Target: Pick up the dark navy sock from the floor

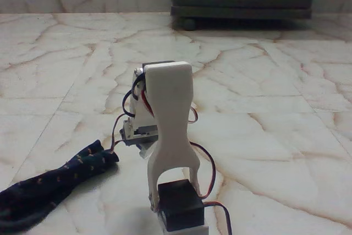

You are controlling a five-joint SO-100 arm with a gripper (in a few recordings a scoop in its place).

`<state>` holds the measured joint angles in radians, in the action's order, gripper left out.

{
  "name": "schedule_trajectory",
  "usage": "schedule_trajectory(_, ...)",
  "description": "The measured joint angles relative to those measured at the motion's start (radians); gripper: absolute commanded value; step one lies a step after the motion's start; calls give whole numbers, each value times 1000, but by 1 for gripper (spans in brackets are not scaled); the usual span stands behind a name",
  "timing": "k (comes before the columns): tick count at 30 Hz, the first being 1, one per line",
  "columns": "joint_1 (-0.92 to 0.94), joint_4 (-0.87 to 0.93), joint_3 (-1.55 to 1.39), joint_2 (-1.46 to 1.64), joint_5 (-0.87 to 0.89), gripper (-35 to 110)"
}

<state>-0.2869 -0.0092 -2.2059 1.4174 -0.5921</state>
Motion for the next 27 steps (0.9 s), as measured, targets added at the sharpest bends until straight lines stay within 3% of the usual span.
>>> schedule_trajectory(6,-64,172,232,-176,195,4)
schedule_trajectory(8,-66,176,241,-186,196,7)
schedule_trajectory(11,-132,365,354,-186,247,10)
schedule_trajectory(27,-275,638,879,-518,337,12)
